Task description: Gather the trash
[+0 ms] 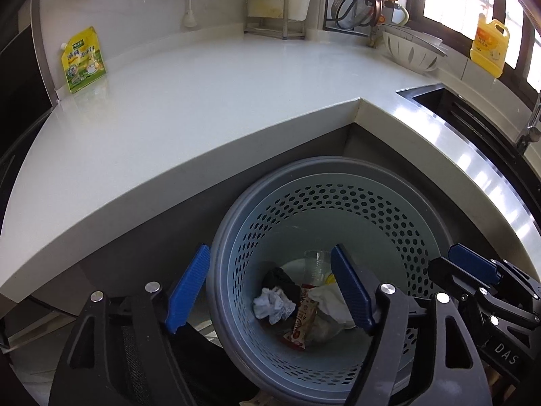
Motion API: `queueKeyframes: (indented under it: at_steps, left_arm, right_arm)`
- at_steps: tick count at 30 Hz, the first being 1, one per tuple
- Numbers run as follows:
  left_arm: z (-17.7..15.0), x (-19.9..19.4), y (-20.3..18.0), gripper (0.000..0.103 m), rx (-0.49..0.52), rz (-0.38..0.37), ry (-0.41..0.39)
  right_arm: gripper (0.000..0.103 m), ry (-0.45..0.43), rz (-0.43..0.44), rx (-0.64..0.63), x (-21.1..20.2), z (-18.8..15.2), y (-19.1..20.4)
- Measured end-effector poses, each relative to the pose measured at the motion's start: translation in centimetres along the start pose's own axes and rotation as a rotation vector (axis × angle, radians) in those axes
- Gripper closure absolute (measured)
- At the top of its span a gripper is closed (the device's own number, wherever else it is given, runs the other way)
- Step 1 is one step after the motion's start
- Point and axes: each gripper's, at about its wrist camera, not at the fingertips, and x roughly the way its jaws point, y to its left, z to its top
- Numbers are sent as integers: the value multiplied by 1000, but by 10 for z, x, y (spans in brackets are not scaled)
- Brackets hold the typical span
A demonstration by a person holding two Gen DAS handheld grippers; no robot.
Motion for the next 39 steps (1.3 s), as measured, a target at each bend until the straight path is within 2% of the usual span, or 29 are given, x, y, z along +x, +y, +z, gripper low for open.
queueKeyframes:
  at_steps: [16, 18, 22, 26, 39]
  left_arm:
    - [-1, -21, 6, 20, -20, 21, -41]
    - [-2, -24, 6, 19, -19, 23, -47]
    - [-2, -30, 6, 17, -18, 28, -58]
    - [-3, -37, 7, 10, -27, 29, -71]
    - [-4, -52, 4, 7, -29, 49, -94]
  right_arm:
    - [51, -35, 7, 4, -16, -1, 6]
    - [44, -43, 5, 4, -19, -1, 7]
    - [42, -53, 8, 0, -24, -1, 9]
    - [36, -63, 5, 6, -28, -2, 9]
    - [30, -95, -3, 20, -43, -4, 9]
